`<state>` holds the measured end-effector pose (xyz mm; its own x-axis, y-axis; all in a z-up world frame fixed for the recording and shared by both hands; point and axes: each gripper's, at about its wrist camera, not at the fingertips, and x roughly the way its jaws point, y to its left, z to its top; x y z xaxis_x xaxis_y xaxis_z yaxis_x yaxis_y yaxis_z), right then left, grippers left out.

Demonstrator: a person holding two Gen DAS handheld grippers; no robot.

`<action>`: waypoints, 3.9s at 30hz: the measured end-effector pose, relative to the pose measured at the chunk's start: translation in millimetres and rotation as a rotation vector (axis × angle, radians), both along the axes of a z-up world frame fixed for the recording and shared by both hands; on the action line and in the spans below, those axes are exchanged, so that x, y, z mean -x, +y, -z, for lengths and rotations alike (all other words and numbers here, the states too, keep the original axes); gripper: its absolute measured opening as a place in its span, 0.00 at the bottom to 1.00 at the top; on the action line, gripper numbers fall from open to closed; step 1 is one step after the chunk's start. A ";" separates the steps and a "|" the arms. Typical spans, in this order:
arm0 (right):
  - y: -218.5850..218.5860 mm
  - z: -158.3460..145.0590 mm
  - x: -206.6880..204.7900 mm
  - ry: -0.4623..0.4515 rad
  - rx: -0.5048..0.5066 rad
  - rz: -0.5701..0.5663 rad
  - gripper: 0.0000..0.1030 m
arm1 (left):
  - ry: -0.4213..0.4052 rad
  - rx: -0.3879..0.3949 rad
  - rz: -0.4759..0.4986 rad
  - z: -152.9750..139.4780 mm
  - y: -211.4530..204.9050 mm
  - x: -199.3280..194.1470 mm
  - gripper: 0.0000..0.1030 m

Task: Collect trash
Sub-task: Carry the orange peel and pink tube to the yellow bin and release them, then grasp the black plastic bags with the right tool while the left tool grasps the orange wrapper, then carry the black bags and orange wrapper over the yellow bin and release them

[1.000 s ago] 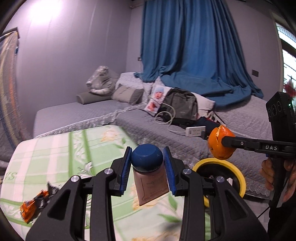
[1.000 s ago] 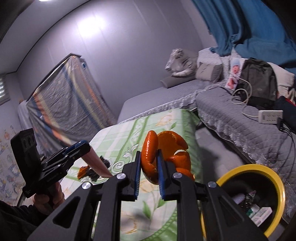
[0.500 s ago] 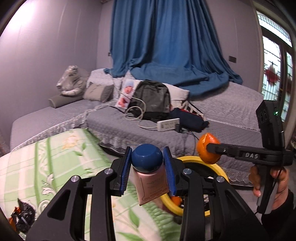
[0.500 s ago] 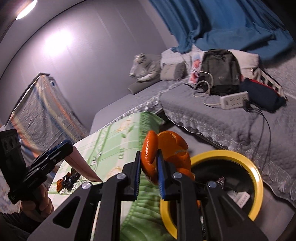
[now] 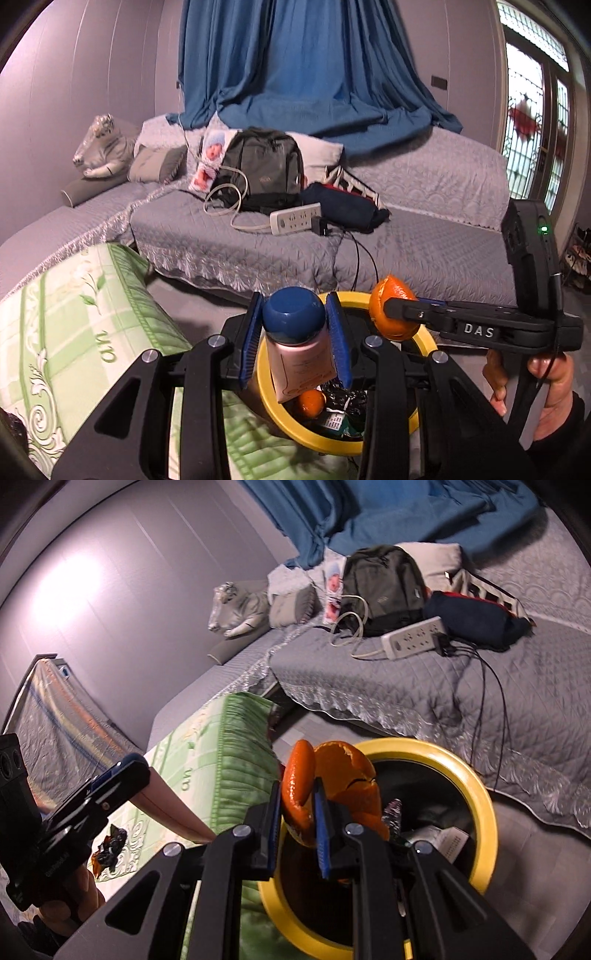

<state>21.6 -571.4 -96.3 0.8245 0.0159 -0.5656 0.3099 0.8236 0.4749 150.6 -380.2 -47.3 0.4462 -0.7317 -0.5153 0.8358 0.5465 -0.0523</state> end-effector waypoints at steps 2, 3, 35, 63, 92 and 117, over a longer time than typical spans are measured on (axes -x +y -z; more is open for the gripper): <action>-6.4 7.6 -0.1 0.020 -0.014 0.023 0.15 | 0.029 -0.021 0.005 10.8 -9.9 -5.8 0.31; -9.8 11.2 -0.5 0.028 -0.023 0.032 0.15 | 0.049 -0.031 0.007 15.1 -16.2 -9.2 0.30; 87.6 -47.8 -43.4 -0.023 0.127 -0.184 0.60 | -0.083 0.118 -0.425 -24.3 216.3 -61.1 0.92; 559.2 39.8 -241.3 0.206 0.573 -1.127 0.56 | 0.033 -0.118 -0.967 60.4 541.4 -72.5 0.92; 420.1 -19.3 -193.2 0.108 0.116 -1.019 0.18 | 0.162 -0.280 -0.563 117.2 482.7 -184.9 0.73; 369.6 -41.9 -144.7 0.035 -0.002 -0.935 0.18 | -0.062 -0.003 -0.750 -20.2 422.7 -46.9 0.36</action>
<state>166.4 -201.8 -54.4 0.4593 0.6652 -0.5887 -0.4636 0.7448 0.4799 197.5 42.5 -27.1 0.8525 -0.2183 -0.4750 0.2404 0.9706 -0.0147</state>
